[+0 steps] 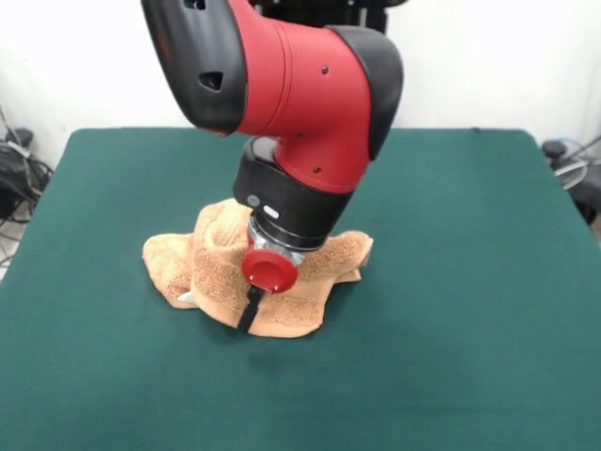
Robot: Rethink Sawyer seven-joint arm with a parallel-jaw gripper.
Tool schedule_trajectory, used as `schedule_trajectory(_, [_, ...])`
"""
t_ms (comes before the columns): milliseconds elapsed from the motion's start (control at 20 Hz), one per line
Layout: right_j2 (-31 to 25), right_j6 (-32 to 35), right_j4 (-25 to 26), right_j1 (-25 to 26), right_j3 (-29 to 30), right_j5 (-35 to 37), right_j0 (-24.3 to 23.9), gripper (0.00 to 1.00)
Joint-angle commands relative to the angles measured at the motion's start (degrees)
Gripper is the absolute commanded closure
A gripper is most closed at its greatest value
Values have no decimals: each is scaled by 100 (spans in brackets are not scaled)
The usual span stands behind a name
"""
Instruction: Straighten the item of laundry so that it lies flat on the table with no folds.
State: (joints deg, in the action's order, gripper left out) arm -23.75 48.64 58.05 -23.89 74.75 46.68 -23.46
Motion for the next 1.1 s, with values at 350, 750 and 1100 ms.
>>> schedule_trajectory(350, [-144, 1353, 115, 86, -958, -2124, 375, 0])
schedule_trajectory(750, [593, 1640, -109, 351, -1958, -2327, 909, 0])
schedule_trajectory(1100, [399, -225, -1247, 78, -1088, -236, 560, 0])
